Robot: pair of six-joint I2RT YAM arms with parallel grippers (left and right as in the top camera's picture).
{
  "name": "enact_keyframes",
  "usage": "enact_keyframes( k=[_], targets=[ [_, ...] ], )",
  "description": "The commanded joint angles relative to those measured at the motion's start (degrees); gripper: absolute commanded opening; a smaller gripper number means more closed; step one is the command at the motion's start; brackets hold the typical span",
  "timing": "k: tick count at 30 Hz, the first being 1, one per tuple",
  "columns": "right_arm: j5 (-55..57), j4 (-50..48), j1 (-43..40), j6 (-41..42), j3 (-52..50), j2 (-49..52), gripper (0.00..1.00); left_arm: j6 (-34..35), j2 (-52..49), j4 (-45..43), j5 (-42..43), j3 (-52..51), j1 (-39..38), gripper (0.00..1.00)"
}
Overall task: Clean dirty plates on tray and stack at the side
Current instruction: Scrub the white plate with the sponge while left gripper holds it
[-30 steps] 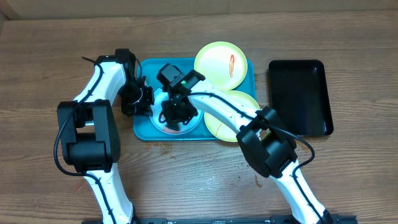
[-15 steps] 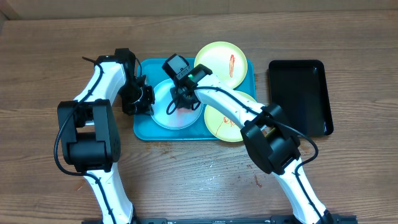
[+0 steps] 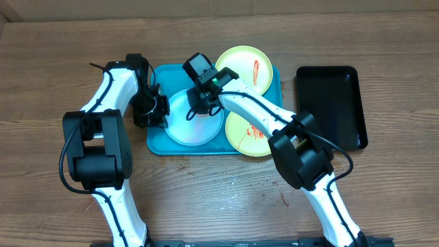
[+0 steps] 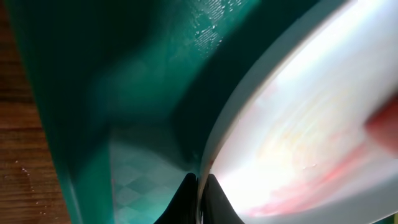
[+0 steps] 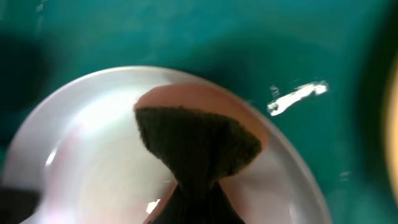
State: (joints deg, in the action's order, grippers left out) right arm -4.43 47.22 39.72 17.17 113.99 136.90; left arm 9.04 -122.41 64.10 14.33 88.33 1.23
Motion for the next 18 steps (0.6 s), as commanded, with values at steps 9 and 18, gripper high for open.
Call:
enact_keyframes(
  k=[9, 18],
  targets=[
    [-3.72, 11.15, 0.96, 0.42, 0.42, 0.61, 0.04, 0.17, -0.48, 0.15, -0.76, 0.63, 0.24, 0.04],
    [12.22, 4.74, 0.81, 0.39, 0.42, 0.61, 0.04, 0.17, -0.48, 0.13, -0.74, 0.61, 0.24, 0.04]
  ],
)
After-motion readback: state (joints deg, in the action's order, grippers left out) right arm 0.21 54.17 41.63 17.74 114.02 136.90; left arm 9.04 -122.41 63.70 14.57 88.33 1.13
